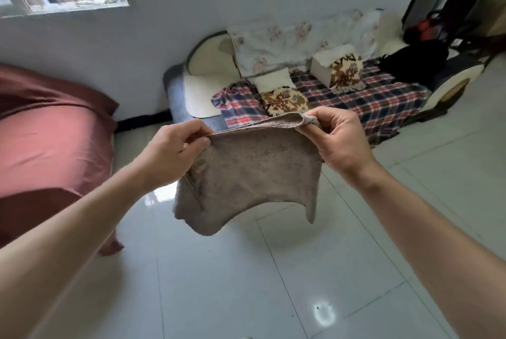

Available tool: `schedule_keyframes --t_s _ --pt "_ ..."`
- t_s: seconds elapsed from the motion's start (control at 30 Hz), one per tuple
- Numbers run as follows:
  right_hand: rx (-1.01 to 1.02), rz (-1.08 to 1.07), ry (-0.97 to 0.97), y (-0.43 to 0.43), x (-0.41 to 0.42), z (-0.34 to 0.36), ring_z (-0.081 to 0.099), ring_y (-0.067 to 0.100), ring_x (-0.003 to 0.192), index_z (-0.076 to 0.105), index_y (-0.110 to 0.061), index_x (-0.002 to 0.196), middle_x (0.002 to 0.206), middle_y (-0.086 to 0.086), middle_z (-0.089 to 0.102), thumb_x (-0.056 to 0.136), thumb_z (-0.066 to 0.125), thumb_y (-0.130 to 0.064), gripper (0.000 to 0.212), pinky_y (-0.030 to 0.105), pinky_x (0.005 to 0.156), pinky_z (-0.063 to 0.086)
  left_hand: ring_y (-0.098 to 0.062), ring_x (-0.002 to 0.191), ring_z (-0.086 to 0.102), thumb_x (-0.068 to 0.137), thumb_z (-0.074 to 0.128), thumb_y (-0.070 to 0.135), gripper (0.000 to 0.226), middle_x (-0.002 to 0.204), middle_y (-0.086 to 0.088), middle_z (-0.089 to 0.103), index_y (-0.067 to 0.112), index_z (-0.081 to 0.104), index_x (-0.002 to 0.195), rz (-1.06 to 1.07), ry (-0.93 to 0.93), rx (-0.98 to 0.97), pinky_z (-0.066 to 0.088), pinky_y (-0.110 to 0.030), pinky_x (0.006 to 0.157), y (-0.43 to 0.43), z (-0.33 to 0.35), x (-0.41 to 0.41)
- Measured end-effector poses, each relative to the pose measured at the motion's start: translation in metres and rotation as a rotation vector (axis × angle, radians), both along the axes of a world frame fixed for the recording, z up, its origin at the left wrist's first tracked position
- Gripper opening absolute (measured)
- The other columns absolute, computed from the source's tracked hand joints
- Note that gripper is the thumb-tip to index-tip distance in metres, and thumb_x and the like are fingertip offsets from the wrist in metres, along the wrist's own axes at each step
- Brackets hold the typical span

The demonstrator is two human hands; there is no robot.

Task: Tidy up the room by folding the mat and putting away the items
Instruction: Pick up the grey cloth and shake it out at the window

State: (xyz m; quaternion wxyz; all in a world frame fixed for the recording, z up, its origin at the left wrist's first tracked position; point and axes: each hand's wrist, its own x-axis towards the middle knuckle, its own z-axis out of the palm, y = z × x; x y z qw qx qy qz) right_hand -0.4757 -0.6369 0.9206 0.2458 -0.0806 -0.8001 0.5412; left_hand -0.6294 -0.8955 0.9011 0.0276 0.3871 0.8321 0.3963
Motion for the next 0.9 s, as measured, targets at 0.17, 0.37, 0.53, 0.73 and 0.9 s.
schedule_keyframes --t_s 0.17,0.37,0.53,0.73,0.9 --pt "-0.062 0.037 0.038 -0.058 0.000 0.106 0.055 0.016 0.070 0.074 -0.010 0.083 0.074 0.013 0.066 0.090 0.074 -0.027 0.019 0.036 0.062 0.044 -0.005 0.069 0.054 0.098 0.057 0.011 0.012 0.076 0.004 0.063 0.020 0.065 0.097 0.046 0.152 -0.038 0.040 -0.014 0.065 -0.064 0.114 0.022" --pt "-0.032 0.132 0.058 -0.140 -0.045 0.179 0.060 0.011 0.070 0.075 -0.011 0.084 0.078 0.005 0.071 0.089 0.074 -0.024 0.014 0.033 0.065 0.050 -0.014 0.057 0.044 0.098 0.057 0.016 0.008 0.062 0.003 0.054 0.021 0.060 0.093 0.124 0.129 0.015 0.036 -0.018 0.056 -0.151 0.151 0.014" --pt "0.004 0.187 0.082 -0.221 -0.100 0.212 0.061 0.009 0.069 0.075 -0.015 0.081 0.074 0.003 0.070 0.091 0.073 -0.021 0.012 0.027 0.063 0.051 -0.001 0.064 0.054 0.084 0.071 0.013 0.006 0.073 0.011 0.065 0.017 0.067 0.088 0.121 -0.017 0.214 0.046 -0.015 0.067 -0.228 0.151 -0.017" --pt "0.014 0.231 0.161 -0.301 -0.171 0.238 0.059 0.012 0.073 0.073 0.003 0.090 0.088 0.031 0.067 0.092 0.071 -0.015 0.018 0.027 0.064 0.050 -0.010 0.069 0.061 0.076 0.079 -0.003 0.025 0.078 -0.002 0.066 0.017 0.070 0.089 0.100 -0.067 0.236 0.057 -0.030 0.067 -0.298 0.149 -0.083" --pt "-0.058 0.253 0.189 -0.342 -0.243 0.256 0.055 0.005 0.064 0.073 -0.003 0.084 0.072 0.008 0.062 0.092 0.069 -0.011 0.012 0.016 0.057 0.044 -0.013 0.063 0.057 0.068 0.062 0.034 0.011 0.071 0.006 0.058 0.023 0.061 0.072 0.202 0.121 0.113 0.052 -0.035 0.058 -0.319 0.139 -0.155"
